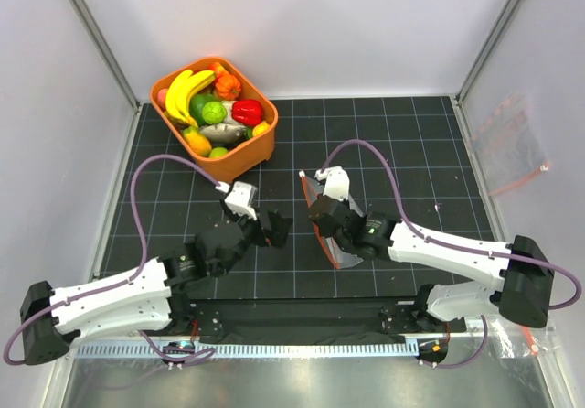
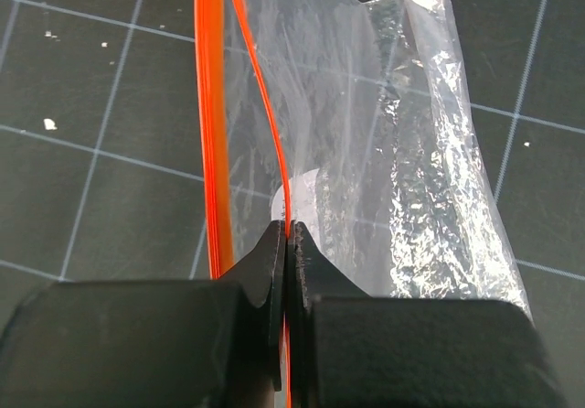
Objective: Place the food in the zip-top bag and seal the zipper
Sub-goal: Pick up the zipper food storage bag at the center of the board, then open the zipper of the food storage bag at the center of the board.
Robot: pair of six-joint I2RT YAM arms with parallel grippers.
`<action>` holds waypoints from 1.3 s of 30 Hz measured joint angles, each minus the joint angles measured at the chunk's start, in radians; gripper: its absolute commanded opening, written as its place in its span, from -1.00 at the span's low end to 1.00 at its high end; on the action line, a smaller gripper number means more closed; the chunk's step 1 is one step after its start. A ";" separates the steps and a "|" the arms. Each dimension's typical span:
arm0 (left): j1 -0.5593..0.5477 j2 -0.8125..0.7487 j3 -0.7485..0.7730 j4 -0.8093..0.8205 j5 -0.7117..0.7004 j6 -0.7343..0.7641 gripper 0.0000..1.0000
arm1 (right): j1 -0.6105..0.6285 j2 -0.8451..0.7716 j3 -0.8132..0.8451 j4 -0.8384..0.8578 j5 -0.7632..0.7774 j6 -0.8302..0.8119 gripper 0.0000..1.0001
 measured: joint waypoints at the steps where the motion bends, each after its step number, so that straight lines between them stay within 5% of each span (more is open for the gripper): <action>1: 0.000 0.024 0.021 0.011 0.010 -0.013 0.99 | 0.000 -0.002 0.000 0.005 -0.006 -0.005 -0.98; 9: 0.000 0.235 0.157 0.028 0.046 -0.067 0.99 | 0.000 -0.042 0.000 0.028 -0.047 -0.014 -0.98; 21: 0.000 0.338 0.209 0.023 0.019 -0.143 0.82 | 0.000 -0.101 0.000 0.047 -0.072 -0.015 -0.98; 27: 0.000 0.386 0.249 0.015 0.010 -0.156 0.29 | 0.000 -0.116 -0.003 0.055 -0.082 -0.015 -0.98; 34: 0.002 0.435 0.282 -0.003 0.005 -0.176 -0.91 | 0.000 -0.137 -0.011 0.052 -0.077 -0.017 -0.94; 39: 0.002 0.442 0.305 -0.032 0.010 -0.168 -1.00 | 0.000 -0.132 -0.010 0.011 -0.052 -0.026 -0.88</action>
